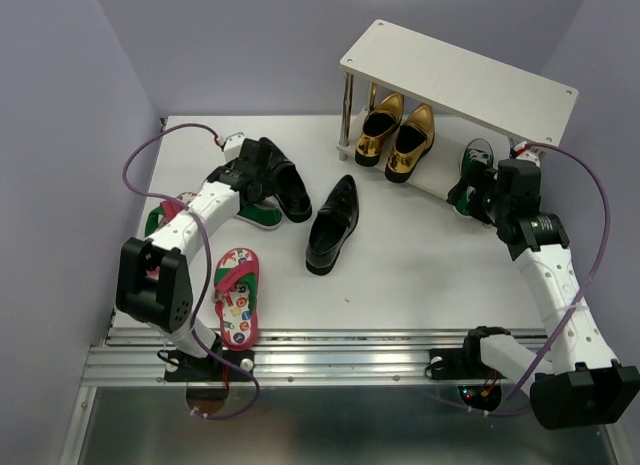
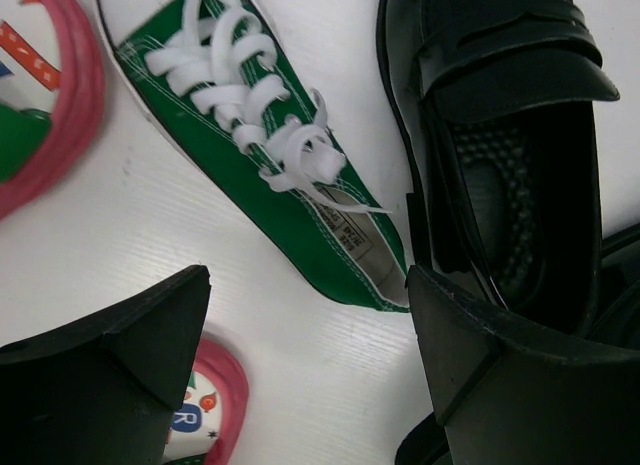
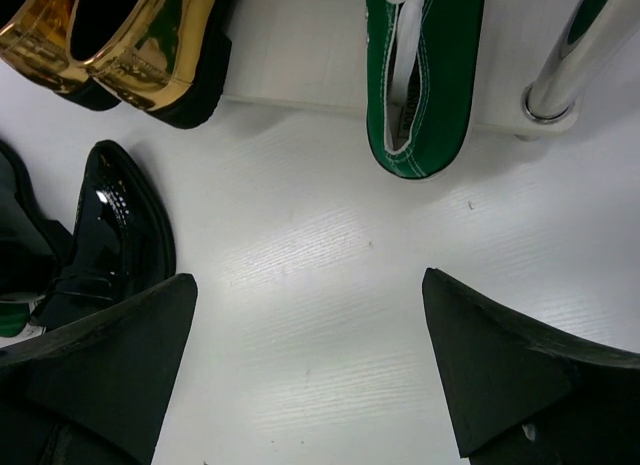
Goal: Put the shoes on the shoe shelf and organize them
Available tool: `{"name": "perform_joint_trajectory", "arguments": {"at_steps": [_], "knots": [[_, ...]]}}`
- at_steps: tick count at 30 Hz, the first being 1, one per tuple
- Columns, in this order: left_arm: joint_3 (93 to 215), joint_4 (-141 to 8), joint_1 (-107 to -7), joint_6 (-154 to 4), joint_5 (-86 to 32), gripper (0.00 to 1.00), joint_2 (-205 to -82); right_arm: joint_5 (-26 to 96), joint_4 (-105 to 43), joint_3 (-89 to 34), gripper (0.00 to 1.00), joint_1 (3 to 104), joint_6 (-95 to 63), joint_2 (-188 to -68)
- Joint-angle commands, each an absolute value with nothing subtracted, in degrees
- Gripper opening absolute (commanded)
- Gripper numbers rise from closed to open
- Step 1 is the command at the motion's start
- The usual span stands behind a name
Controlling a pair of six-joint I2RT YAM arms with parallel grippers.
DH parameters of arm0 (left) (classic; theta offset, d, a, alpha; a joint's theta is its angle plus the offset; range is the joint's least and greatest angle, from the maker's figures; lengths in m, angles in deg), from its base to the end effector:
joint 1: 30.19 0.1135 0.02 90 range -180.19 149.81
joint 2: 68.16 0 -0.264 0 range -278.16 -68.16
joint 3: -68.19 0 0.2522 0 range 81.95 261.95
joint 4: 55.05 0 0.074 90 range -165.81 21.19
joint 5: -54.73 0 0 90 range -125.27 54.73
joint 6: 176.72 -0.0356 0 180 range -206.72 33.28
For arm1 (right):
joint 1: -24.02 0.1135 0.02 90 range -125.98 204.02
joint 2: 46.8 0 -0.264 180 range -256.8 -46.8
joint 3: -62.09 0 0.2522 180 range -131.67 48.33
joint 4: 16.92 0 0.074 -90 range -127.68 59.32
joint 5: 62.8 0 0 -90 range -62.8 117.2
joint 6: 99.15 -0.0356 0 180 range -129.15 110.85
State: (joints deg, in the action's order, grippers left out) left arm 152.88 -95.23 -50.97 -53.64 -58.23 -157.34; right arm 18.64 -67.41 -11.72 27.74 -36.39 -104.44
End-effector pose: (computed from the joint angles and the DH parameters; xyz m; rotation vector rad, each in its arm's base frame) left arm 0.3262 -0.1089 0.2827 -0.4340 2.2332 -0.0183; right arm 0.2110 0.0084 0.3452 0.5249 2.1014 0.1490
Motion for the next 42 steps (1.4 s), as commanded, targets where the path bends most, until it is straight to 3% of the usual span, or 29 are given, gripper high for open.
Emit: {"name": "perform_joint_trajectory", "arguments": {"at_steps": [1,14,24,26,29,30,32,33,34,42], "knots": [[156.64,-97.80,-54.18,-45.07,-61.02,0.91,-160.52,21.22,-68.30,-12.84,1.00,27.36,-36.66,-103.84],[159.20,-100.28,-55.42,-36.62,-64.45,0.90,-169.32,22.19,-68.92,-11.96,1.00,27.36,-35.78,-103.66],[154.81,-99.67,-55.86,-32.66,-64.97,0.78,-171.25,22.45,-68.92,-11.79,1.00,27.36,-36.13,-103.57],[153.93,-99.05,-55.86,-32.49,-64.89,0.72,-171.25,22.37,-69.00,-11.87,1.00,27.36,-36.30,-103.40],[152.70,-97.91,-55.86,-33.10,-64.62,0.48,-170.64,22.28,-69.27,-11.96,1.00,27.36,-36.48,-103.05],[152.26,-97.47,-55.86,-33.10,-64.54,0.33,-169.68,22.36,-69.35,-11.96,1.00,27.36,-36.48,-103.05],[151.04,-96.59,-55.77,-33.45,-64.71,0.22,-168.71,22.80,-70.05,-13.01,1.00,27.36,-36.31,-103.05],[150.94,-96.59,-55.77,-33.54,-64.88,0.04,-168.44,22.89,-70.67,-13.36,1.00,27.36,-36.22,-102.96],[151.03,-96.85,-55.77,-33.89,-65.50,0.00,-167.92,22.63,-70.67,-13.54,1.00,27.36,-36.13,-102.70],[153.31,-104.84,-55.85,-36.78,-72.52,0.00,-158.54,21.92,-71.73,-15.04,1.00,27.36,-35.69,-102.61]]}}
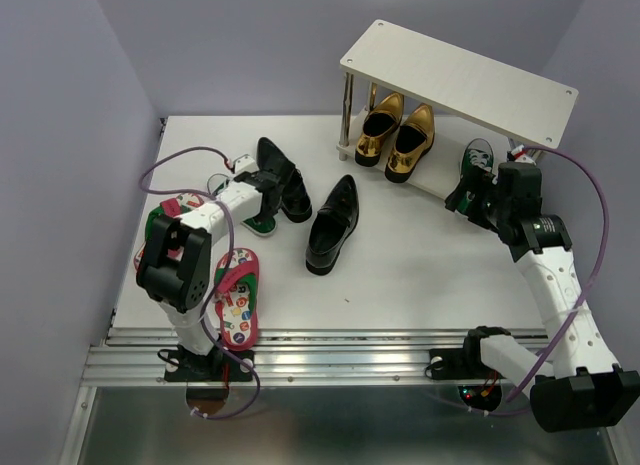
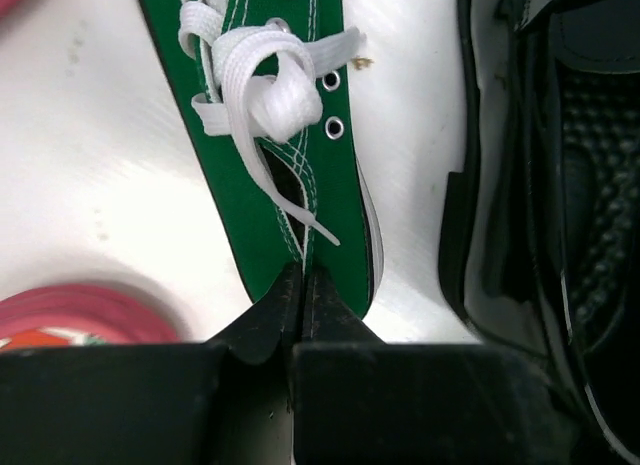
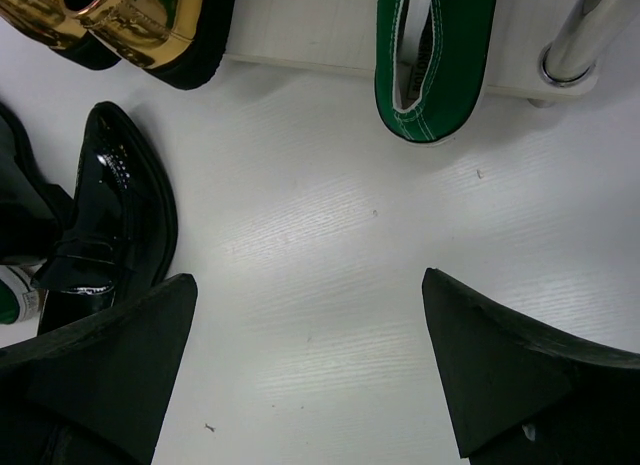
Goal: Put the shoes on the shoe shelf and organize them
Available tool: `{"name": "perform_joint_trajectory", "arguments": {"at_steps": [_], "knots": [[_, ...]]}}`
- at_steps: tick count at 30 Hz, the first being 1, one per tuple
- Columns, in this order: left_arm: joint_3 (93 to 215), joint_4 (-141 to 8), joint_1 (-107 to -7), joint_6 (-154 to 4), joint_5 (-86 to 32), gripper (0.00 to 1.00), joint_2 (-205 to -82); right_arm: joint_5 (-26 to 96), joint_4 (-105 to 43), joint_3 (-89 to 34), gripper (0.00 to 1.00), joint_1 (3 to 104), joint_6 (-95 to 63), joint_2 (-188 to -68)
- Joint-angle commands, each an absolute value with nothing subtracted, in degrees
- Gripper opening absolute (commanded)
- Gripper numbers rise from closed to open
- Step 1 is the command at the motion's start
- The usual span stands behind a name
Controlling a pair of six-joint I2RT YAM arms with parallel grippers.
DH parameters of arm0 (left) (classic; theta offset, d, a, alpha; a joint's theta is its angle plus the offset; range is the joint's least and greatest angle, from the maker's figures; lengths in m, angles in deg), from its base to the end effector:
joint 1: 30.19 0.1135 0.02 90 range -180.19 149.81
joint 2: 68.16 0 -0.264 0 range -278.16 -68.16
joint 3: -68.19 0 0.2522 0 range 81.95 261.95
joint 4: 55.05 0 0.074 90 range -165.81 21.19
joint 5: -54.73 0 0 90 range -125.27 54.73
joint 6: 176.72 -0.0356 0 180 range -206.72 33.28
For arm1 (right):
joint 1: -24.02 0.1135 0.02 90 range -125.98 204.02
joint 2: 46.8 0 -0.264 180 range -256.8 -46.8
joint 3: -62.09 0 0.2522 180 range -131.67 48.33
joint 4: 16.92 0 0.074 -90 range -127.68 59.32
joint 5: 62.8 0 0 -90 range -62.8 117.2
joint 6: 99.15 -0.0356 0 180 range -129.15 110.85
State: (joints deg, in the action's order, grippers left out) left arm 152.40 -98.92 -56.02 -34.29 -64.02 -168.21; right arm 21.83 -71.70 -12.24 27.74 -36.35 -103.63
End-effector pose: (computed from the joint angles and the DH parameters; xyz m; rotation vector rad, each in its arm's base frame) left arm 0.3331 -0.1422 0.2138 -0.7215 2.3212 0.0679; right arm 0.2030 0.0099 0.3440 0.5032 2.1673 0.1933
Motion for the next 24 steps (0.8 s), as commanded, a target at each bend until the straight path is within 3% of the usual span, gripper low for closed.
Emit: {"name": "perform_joint_trajectory", "arguments": {"at_steps": [1,13,24], "knots": [[153.66,-105.63,-55.86,-37.49,-73.23,0.00,-157.12,22.01,-71.64,-14.95,1.00,27.36,-35.78,-102.69],[160.78,-108.36,-61.73,-57.61,-72.98,0.00,-143.57,22.37,-69.53,-15.47,1.00,27.36,-36.13,-104.71],[168.17,-109.42,-90.03,-64.82,-70.96,0.00,-149.36,17.18,-72.25,-18.73,1.00,27.36,-36.92,-101.47]]}}
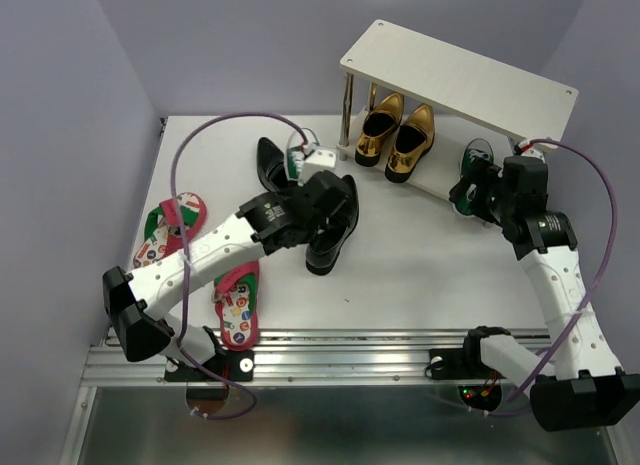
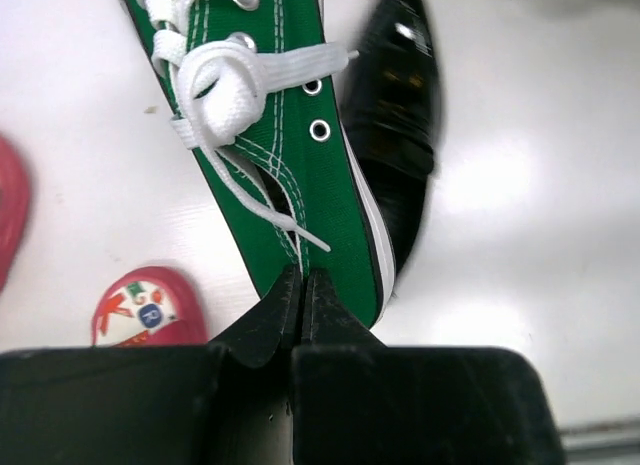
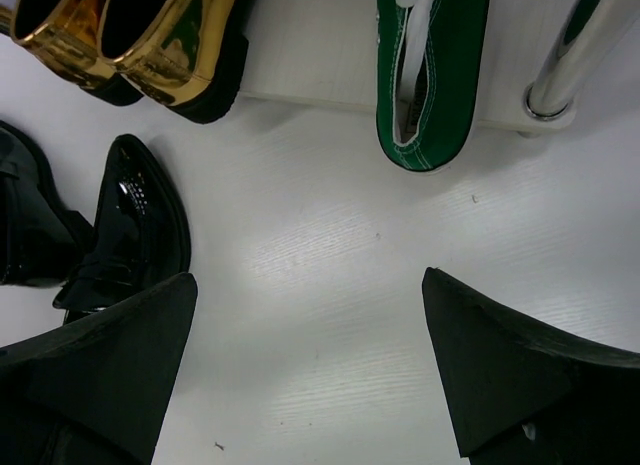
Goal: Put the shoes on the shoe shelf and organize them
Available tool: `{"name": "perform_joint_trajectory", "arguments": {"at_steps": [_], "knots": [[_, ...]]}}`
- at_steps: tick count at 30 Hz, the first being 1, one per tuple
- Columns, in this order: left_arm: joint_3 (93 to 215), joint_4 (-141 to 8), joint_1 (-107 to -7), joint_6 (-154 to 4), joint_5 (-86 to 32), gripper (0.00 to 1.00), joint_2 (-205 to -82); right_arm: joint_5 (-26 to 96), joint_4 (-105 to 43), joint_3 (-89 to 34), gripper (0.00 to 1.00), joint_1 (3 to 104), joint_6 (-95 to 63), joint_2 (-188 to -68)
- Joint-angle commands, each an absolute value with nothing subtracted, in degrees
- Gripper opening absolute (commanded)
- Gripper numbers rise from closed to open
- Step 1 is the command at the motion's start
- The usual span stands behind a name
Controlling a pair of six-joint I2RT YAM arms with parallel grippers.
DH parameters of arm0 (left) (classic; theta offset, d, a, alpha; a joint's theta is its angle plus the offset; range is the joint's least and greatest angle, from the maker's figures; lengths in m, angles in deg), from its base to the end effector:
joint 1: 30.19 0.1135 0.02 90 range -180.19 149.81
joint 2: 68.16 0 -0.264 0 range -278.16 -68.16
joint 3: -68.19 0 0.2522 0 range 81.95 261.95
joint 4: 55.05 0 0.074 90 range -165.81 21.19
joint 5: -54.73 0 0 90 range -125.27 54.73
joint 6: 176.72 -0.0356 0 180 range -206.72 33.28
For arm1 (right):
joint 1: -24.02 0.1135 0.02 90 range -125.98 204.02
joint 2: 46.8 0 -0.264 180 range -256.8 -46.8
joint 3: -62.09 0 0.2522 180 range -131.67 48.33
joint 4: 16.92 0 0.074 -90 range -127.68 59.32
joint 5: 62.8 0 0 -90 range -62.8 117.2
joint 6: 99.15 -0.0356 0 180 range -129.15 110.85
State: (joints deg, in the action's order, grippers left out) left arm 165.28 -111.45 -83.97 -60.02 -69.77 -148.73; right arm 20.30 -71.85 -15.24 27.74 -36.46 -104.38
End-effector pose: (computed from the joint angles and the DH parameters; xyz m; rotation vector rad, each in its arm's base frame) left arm 0.1923 -0.2284 0.3794 0.1960 2.1216 -0.1371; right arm 0.2050 0.0090 0.3586 0.5133 2.1240 0.1761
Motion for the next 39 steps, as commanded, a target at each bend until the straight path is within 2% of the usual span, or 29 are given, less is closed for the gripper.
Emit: {"name": "perform_joint_trajectory", "arguments": {"at_steps": [1,8,12,18,24,25,26,29,30,36,39], "knots": [[168.08,-109.07,-93.61,-65.18,-70.43,0.00,-149.63,16.14,-72.60,-19.08,1.00,27.36,-37.01,-101.03],[165.44,-99.42,-103.65,-70.18,-61.82,0.00,-153.23,11.48,-73.66,-19.78,1.00,27.36,-38.32,-97.16],[166.49,-95.63,-105.07,-69.76,-60.49,0.00,-160.15,10.76,-74.54,-19.43,1.00,27.36,-39.03,-95.93],[169.65,-92.02,-104.99,-66.60,-64.78,0.00,-170.26,11.11,-77.08,-18.55,1.00,27.36,-39.47,-94.96],[177.28,-95.25,-104.81,-64.04,-67.26,0.00,-179.59,11.64,-79.02,-18.02,1.00,27.36,-39.29,-94.26],[178.61,-96.57,-104.81,-63.34,-66.65,0.13,-181.86,11.64,-79.28,-18.11,1.00,27.36,-39.21,-94.17],[180.98,-98.94,-104.81,-63.08,-66.47,0.37,-182.58,11.56,-79.81,-18.29,1.00,27.36,-39.12,-94.08],[181.62,-101.41,-104.81,-62.90,-65.33,0.65,-180.67,11.47,-80.86,-18.64,1.00,27.36,-38.94,-93.82],[181.44,-101.94,-104.81,-62.90,-64.98,0.81,-179.35,11.38,-81.04,-18.64,1.00,27.36,-38.94,-93.90],[176.27,-105.81,-103.32,-63.69,-63.92,0.82,-163.98,13.13,-81.92,-17.59,1.00,27.36,-38.94,-93.82],[171.08,-106.78,-98.06,-63.25,-63.04,0.80,-156.24,16.55,-81.83,-16.18,1.00,27.36,-37.72,-94.17]]}}
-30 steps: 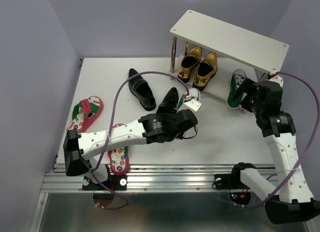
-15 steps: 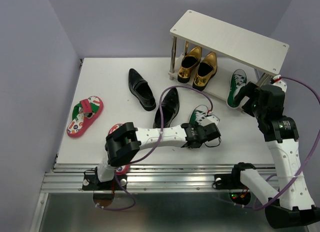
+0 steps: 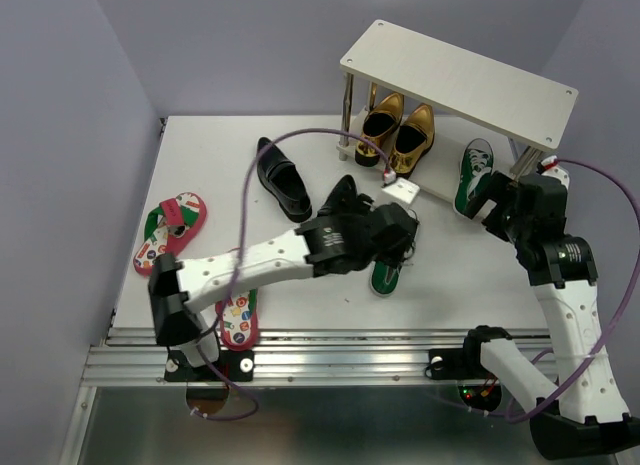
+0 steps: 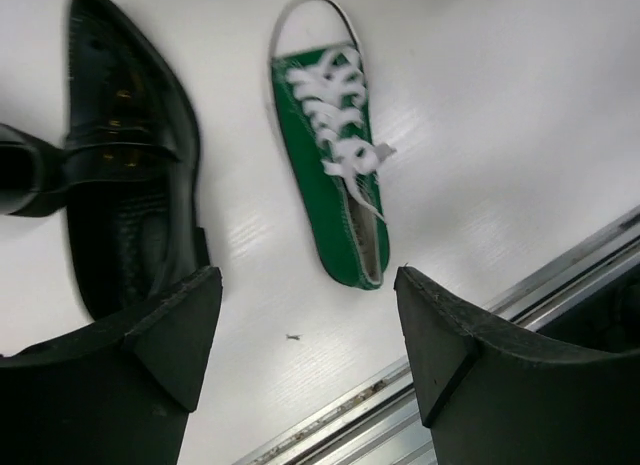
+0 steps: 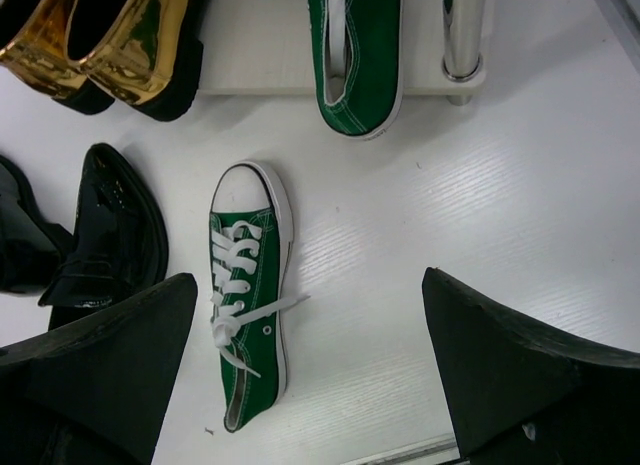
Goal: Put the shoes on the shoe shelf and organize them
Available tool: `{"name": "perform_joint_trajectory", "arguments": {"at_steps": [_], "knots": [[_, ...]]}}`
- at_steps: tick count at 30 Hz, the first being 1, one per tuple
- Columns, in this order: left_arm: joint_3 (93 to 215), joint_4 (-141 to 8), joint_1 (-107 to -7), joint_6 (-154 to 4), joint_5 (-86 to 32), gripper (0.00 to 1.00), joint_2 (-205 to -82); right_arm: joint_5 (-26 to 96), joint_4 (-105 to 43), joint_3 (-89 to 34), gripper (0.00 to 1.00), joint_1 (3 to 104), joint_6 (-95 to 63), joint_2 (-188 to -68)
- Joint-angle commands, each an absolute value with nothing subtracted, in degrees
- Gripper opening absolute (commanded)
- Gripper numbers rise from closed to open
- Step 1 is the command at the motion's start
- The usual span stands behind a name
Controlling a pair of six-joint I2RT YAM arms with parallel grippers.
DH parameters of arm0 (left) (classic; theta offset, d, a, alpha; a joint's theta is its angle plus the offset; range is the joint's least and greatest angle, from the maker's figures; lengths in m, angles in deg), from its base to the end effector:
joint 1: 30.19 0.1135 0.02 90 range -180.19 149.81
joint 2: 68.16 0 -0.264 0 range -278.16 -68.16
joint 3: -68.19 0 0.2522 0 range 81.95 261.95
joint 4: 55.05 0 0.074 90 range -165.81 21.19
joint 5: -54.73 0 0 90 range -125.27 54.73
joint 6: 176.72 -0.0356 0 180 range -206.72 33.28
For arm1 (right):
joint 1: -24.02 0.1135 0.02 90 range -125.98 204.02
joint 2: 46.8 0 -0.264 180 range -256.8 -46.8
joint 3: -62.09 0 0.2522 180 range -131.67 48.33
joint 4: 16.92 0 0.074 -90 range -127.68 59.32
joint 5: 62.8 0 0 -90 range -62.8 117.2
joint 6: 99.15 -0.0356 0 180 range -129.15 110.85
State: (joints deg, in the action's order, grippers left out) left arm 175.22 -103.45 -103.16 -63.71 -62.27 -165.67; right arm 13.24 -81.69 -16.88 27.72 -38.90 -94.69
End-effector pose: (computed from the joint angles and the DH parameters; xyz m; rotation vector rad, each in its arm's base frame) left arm 0.1284 -0.3639 0.3506 0.6942 2.0832 -0.4247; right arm 0.1495 0.0011 0.3793 0.6177 2.0492 0.0785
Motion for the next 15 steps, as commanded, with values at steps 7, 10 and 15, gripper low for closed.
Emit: {"name": "perform_joint_trajectory", "arguments": {"at_steps": [7,10,15], "knots": [[165.18,-106.87,-78.46,-60.53,-61.19,0.80,-143.49,22.18,-82.72,-11.70,1.00,28.66,-38.14,-96.19],[164.56,-106.08,-72.66,-58.95,-61.46,0.80,-141.99,21.93,-82.28,-8.63,1.00,31.04,-40.95,-96.10],[162.99,-104.59,-64.66,-56.66,-59.62,0.80,-141.37,13.00,-81.14,-5.29,1.00,48.21,-50.16,-98.81]]}}
